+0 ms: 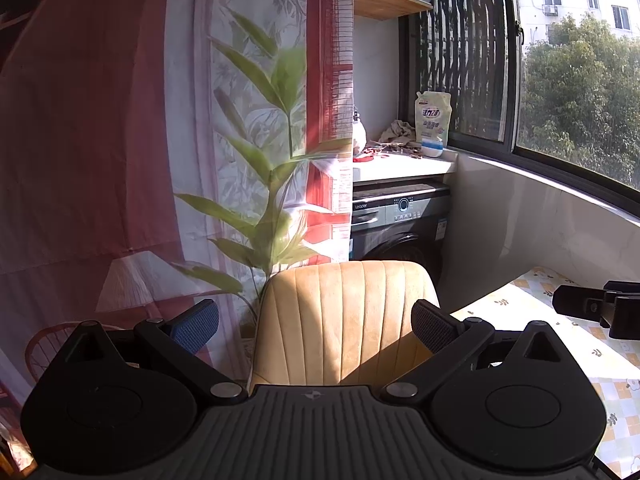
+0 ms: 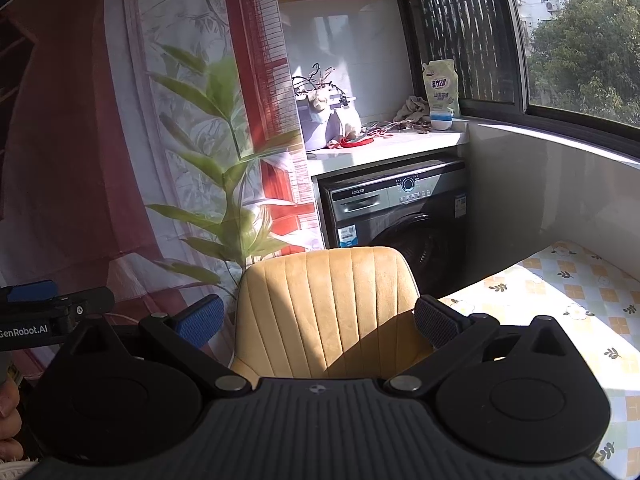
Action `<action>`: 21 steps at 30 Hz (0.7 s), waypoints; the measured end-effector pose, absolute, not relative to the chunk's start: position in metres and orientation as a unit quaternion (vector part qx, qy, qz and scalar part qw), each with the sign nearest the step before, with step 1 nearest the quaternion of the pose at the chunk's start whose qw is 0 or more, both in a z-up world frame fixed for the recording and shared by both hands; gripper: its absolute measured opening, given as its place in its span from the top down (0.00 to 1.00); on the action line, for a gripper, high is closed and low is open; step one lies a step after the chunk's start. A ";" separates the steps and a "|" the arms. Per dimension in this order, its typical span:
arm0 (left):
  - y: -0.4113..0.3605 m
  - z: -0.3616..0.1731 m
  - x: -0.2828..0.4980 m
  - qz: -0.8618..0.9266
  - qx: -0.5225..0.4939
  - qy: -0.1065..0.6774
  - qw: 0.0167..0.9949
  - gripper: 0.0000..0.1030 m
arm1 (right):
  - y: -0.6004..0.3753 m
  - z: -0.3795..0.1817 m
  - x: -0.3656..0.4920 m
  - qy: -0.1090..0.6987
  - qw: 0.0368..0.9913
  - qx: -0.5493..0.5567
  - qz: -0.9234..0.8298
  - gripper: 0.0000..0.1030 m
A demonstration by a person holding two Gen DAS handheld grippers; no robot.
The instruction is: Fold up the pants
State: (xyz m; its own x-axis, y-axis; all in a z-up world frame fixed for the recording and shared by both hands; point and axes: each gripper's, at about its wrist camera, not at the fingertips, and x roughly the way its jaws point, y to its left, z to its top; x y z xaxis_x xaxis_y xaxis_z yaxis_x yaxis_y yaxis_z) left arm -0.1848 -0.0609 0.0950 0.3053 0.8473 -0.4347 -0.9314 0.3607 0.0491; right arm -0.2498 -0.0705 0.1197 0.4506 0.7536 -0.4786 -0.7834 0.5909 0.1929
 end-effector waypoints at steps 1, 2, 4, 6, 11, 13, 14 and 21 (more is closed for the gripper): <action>-0.062 0.095 -0.185 0.556 -0.107 0.197 0.800 0.00 | -0.071 0.120 -0.250 0.266 0.852 -0.028 0.451 0.00; -0.062 0.095 -0.185 0.556 -0.107 0.197 0.800 0.00 | -0.071 0.120 -0.250 0.266 0.852 -0.028 0.451 0.00; -0.062 0.096 -0.186 0.556 -0.108 0.196 0.800 0.00 | -0.071 0.120 -0.250 0.266 0.852 -0.028 0.450 0.00; -0.062 0.096 -0.186 0.557 -0.107 0.194 0.801 0.00 | -0.071 0.119 -0.249 0.266 0.853 -0.027 0.448 0.00; -0.062 0.097 -0.187 0.557 -0.107 0.194 0.800 0.00 | -0.071 0.120 -0.248 0.266 0.856 -0.026 0.443 0.00; -0.062 0.097 -0.187 0.557 -0.108 0.194 0.800 0.00 | -0.070 0.120 -0.248 0.267 0.856 -0.026 0.442 0.00; -0.061 0.097 -0.188 0.558 -0.108 0.193 0.800 0.00 | -0.070 0.120 -0.247 0.267 0.856 -0.025 0.441 0.00; -0.062 0.096 -0.190 0.559 -0.110 0.196 0.798 0.00 | -0.070 0.118 -0.247 0.272 0.857 -0.022 0.436 0.00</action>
